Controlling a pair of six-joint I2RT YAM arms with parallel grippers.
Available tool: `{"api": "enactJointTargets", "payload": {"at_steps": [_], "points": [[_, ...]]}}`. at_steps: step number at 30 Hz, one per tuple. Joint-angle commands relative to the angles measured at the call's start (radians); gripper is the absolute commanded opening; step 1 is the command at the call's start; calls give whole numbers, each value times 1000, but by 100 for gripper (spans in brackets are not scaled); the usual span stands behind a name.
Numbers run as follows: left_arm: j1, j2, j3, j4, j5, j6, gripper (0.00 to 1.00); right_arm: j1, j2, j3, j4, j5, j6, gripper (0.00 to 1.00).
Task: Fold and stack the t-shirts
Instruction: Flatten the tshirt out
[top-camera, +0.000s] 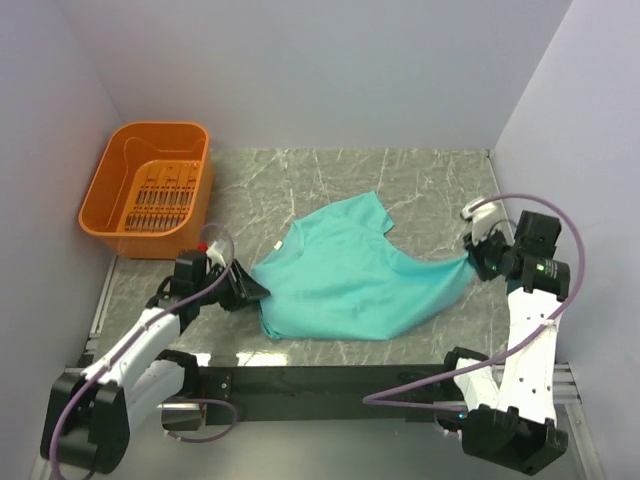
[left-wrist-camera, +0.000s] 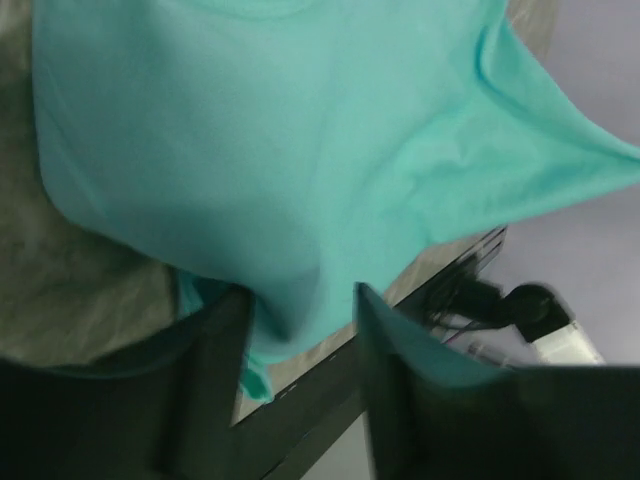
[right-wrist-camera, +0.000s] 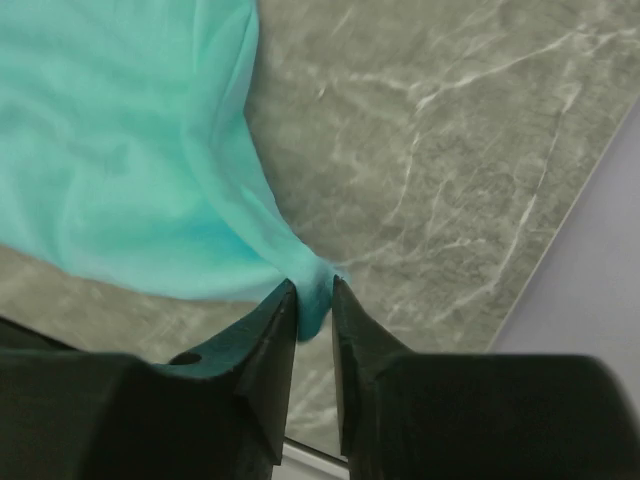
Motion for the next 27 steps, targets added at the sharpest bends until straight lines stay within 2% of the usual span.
{"api": "enactJointTargets", "payload": {"at_steps": [1, 2, 4, 5, 7, 8, 11, 12, 14, 15, 18, 19, 20, 21, 22, 24, 25, 27], "points": [[-52, -136, 1, 9, -15, -83, 60, -5, -69, -49, -74, 0, -171, 31], [-80, -153, 21, -35, -39, -82, 74, -5, -90, -54, -68, -3, -162, 59], [-82, -218, 85, -152, -123, -69, 83, -5, -107, -49, -49, -38, -139, 73], [-82, -239, 105, -184, -173, -65, 93, -5, -108, -43, -42, -57, -110, 78], [-82, -279, 154, -246, -265, -66, 97, -4, -88, -28, -31, -117, -83, 79], [-82, -281, 162, -287, -359, -74, 99, 2, -47, -23, -35, -199, -66, 79], [-82, -243, 158, -282, -435, -101, 99, 51, 83, -24, -32, -342, -30, 79], [-82, -224, 155, -259, -435, -91, 99, 124, 122, -24, -2, -336, -8, 79], [-79, -152, 167, -177, -402, -1, 97, 183, 225, -14, 46, -310, 70, 79], [-80, -122, 184, -90, -330, 44, 97, 198, 254, -9, 87, -301, 91, 79], [-82, 25, 280, 65, -158, 228, 93, 203, 333, 17, 130, -301, 145, 77], [-82, 134, 378, 64, -137, 312, 92, 203, 339, 12, 142, -290, 153, 76], [-92, 194, 435, 52, -132, 349, 93, 202, 342, 3, 156, -277, 171, 76], [-99, 319, 495, 14, -127, 383, 92, 199, 340, -11, 188, -255, 184, 76], [-108, 383, 615, -13, -135, 455, 91, 194, 331, -43, 202, -216, 193, 76], [-151, 555, 725, -42, -135, 526, 91, 160, 316, -70, 219, -182, 191, 76], [-168, 613, 835, -86, -145, 587, 90, 145, 311, -90, 218, -160, 187, 76], [-217, 780, 955, -140, -168, 639, 89, 64, 308, -100, 187, -161, 142, 76]]}}
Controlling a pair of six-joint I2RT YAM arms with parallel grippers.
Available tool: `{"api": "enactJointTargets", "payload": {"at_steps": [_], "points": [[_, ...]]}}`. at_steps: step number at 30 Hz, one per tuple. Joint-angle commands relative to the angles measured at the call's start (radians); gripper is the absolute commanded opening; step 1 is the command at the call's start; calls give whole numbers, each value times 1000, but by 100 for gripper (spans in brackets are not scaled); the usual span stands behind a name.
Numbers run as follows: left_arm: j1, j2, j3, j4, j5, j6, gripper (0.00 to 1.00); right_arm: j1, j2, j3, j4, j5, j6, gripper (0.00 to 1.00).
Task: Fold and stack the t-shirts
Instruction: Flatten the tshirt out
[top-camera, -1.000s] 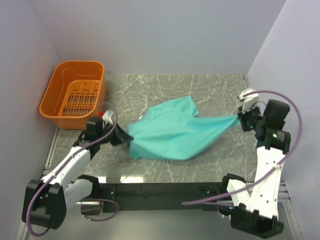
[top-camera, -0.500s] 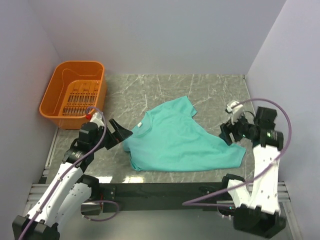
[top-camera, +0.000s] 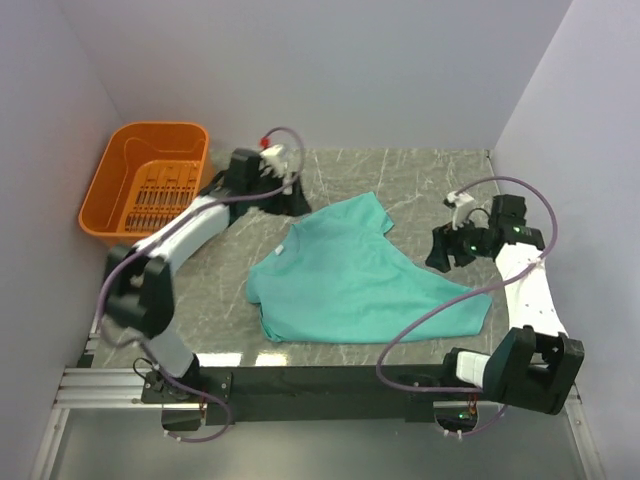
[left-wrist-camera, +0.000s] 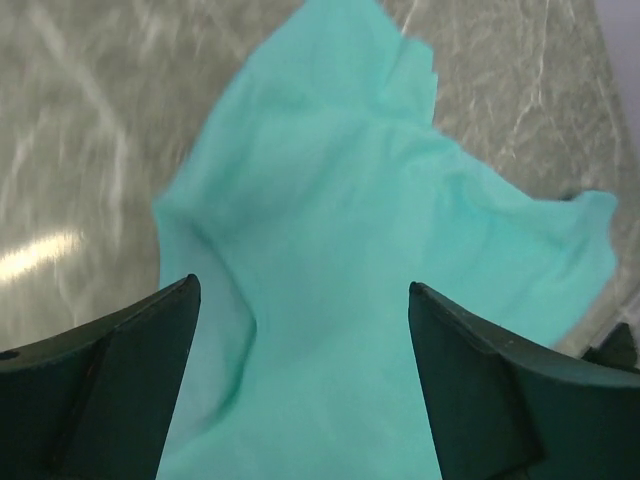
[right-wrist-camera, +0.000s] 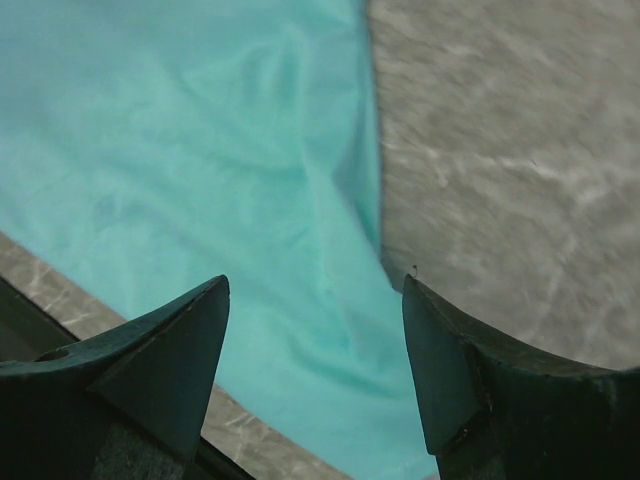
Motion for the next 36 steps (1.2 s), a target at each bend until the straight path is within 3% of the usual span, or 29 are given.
{"api": "enactJointTargets", "payload": {"at_steps": [1, 7, 19, 30, 34, 36], "points": [[-74, 206, 255, -101, 16, 250, 89, -115, -22, -31, 12, 40, -27, 76], [-136, 562, 662, -211, -16, 325, 83, -263, -29, -82, -49, 39, -147, 76], [-157, 909, 1049, -238, -108, 242, 81, -320, -48, -107, -77, -1, -185, 75], [-162, 998, 1075, -261, -144, 240, 74, -329, -45, -127, -86, -21, -202, 75], [-172, 1001, 1061, -277, -121, 254, 62, -331, -45, -131, -88, -18, -205, 75], [-174, 995, 1049, -277, -76, 256, 48, -332, -45, -127, -94, -10, -207, 75]]}}
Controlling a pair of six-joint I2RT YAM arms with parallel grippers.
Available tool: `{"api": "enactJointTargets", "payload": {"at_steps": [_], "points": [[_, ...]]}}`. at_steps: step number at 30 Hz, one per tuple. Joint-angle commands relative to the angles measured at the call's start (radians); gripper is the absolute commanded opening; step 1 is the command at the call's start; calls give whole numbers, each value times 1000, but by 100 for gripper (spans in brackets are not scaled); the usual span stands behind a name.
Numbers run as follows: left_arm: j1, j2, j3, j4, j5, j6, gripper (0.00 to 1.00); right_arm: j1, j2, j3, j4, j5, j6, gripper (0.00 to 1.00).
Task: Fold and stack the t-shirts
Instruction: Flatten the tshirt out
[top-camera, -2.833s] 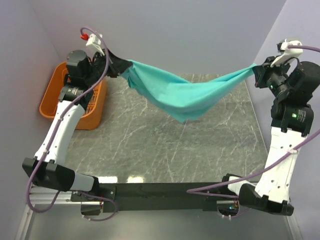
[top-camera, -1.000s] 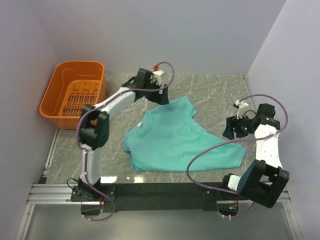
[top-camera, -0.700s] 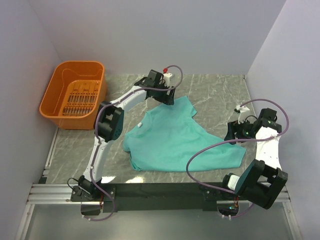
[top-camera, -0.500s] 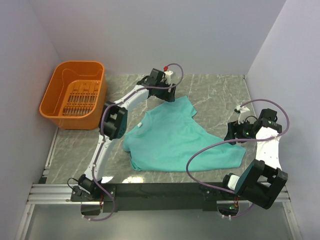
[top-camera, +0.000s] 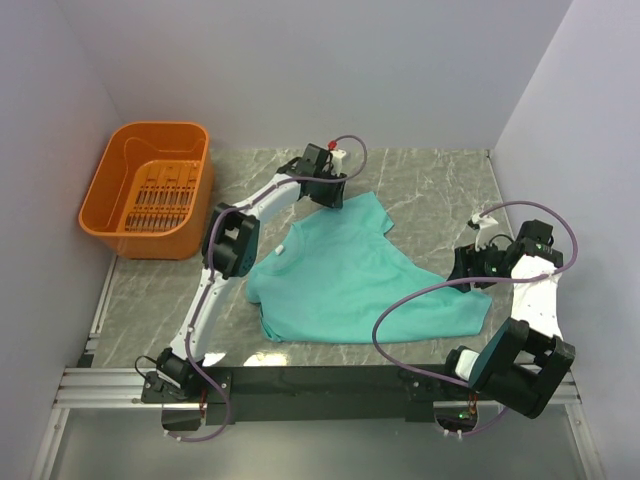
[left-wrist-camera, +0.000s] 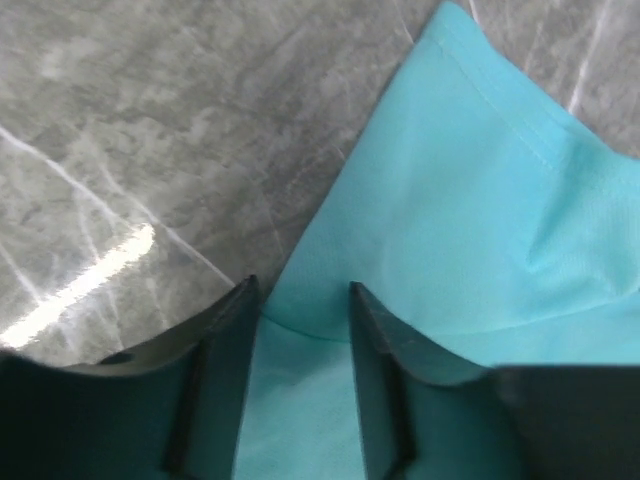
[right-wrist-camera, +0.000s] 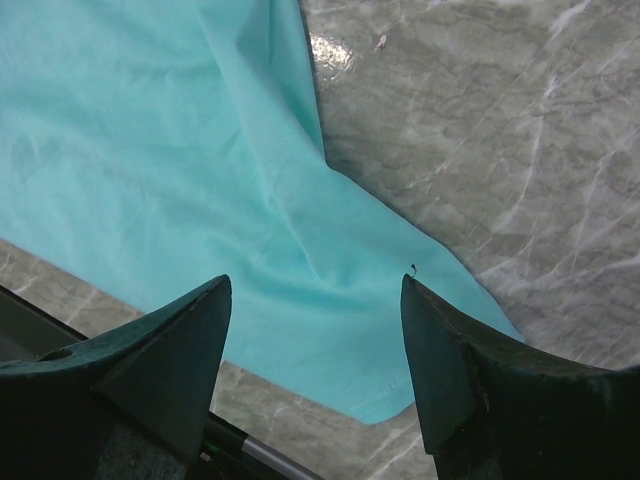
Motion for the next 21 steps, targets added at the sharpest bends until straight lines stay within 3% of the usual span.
{"api": "enactJointTargets", "payload": {"at_steps": [1, 3, 7, 11, 13, 18, 21], "points": [[-16, 7, -5, -29, 69, 6, 45, -10, -27, 3, -14, -9, -22, 75], [-17, -26, -52, -7, 80, 3, 34, -12, -28, 3, -17, -3, -25, 75], [-3, -114, -166, 13, 19, -21, 1, -15, -35, 9, -31, 5, -33, 75], [81, -256, -327, 8, -49, -167, 0, -13, -31, 12, -34, 11, -39, 74], [150, -322, -480, 22, -61, -262, 0, -15, -24, 14, -33, 13, -38, 74], [237, -584, -885, 184, -70, -301, 0, 10, 18, 26, -5, 28, -27, 73], [239, -651, -931, 191, -77, -314, 0, 40, 76, 53, 15, 51, -15, 73]]}}
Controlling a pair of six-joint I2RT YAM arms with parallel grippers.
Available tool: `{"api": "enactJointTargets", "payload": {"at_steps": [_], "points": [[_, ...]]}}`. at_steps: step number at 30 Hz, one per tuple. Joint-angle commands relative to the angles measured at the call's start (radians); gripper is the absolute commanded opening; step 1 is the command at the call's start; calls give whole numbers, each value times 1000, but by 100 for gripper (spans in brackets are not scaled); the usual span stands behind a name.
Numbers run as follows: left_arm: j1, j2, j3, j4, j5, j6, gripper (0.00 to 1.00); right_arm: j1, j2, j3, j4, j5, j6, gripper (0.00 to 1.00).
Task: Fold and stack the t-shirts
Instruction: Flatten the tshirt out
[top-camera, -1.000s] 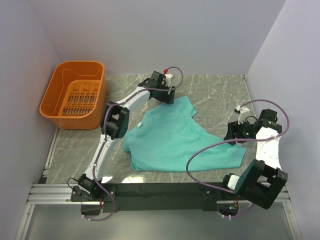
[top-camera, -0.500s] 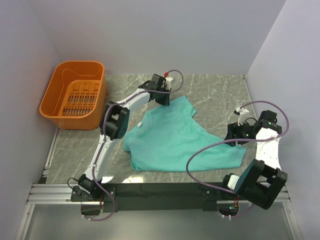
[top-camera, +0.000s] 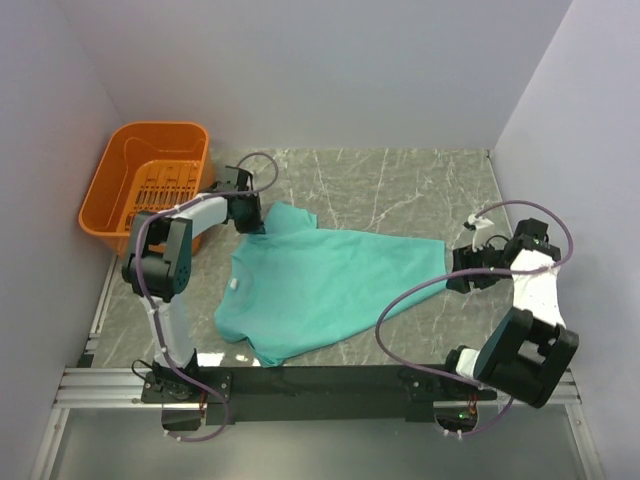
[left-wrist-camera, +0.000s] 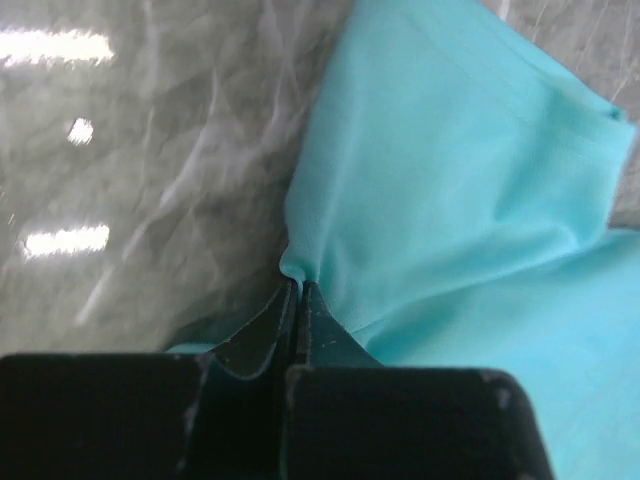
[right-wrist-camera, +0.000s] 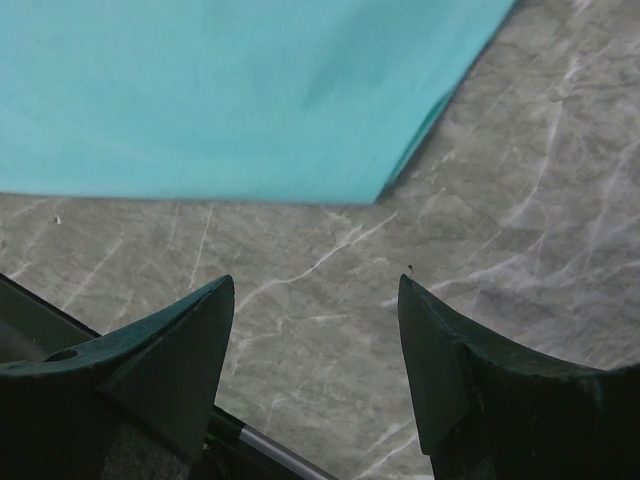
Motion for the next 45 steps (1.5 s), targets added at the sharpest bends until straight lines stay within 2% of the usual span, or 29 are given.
{"api": "enactJointTargets", "payload": {"at_steps": [1, 5, 9, 15, 26, 29, 32, 33, 36, 38, 41, 45], "points": [[-38, -99, -49, 73, -20, -50, 0, 31, 75, 59, 42, 26, 7, 73], [-26, -153, -110, 87, -68, -47, 0, 60, 175, 151, 109, 65, 42, 73], [-17, -176, -133, 105, -52, -53, 0, 117, 282, 241, 197, 83, 184, 73], [-12, -170, -114, 96, -33, -48, 0, 223, 478, 373, 295, 218, 367, 72], [2, -176, -104, 104, 12, -50, 0, 272, 641, 440, 303, 278, 398, 64], [2, -185, -107, 105, 18, -50, 0, 289, 680, 472, 280, 260, 412, 58], [3, -205, -106, 111, 20, -50, 0, 291, 701, 493, 263, 229, 414, 39], [3, -213, -106, 113, 21, -50, 0, 291, 697, 495, 264, 223, 409, 25], [5, -260, -97, 119, 12, -50, 0, 289, 611, 463, 290, 197, 394, 0], [5, -321, -89, 127, 3, -48, 0, 289, 528, 411, 307, 158, 380, 0], [6, -435, -86, 148, -14, -50, 0, 287, 251, 352, 288, 94, 342, 0], [8, -579, -69, 177, -29, -59, 0, 284, 13, 377, 232, 62, 329, 0]]}}
